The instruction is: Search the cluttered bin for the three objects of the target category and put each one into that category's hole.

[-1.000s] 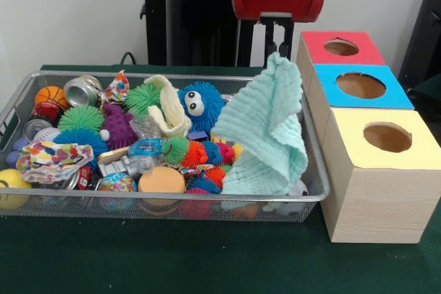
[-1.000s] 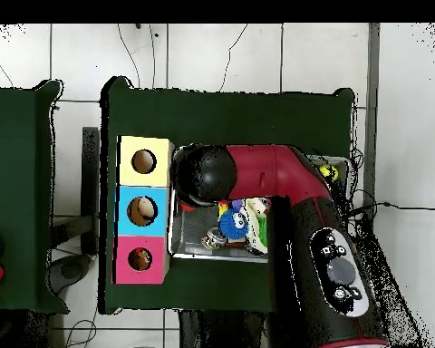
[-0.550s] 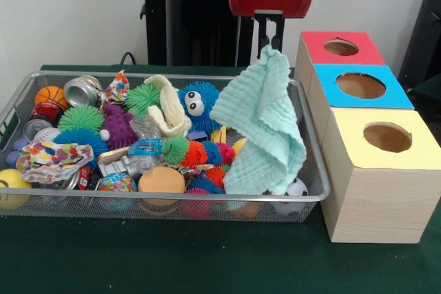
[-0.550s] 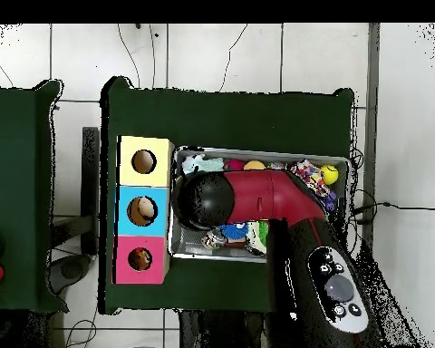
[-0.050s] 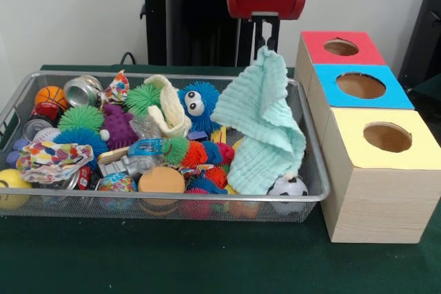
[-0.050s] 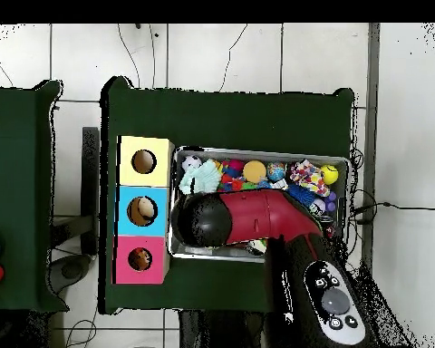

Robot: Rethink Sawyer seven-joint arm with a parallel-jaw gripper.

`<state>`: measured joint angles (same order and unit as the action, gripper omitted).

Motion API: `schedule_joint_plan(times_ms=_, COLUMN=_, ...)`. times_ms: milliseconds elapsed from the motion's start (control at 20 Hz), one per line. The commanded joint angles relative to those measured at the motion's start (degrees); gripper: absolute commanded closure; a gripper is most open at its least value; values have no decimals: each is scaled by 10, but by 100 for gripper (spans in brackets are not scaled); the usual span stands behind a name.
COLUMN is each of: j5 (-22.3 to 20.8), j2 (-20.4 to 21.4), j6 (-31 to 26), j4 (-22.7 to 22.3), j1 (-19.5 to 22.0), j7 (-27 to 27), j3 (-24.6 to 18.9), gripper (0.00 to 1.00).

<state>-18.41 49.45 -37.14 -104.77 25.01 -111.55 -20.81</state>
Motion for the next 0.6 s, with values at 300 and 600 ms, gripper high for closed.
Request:
schedule_joint_plan(times_ms=300, j5=-32, j2=11, j6=47, j4=-43, j1=-7, j7=16, j3=-25, gripper=100)
schedule_joint_plan(times_ms=600, j5=-34, j2=10, j6=35, j4=-35, j1=-6, j7=27, j3=-28, gripper=0)
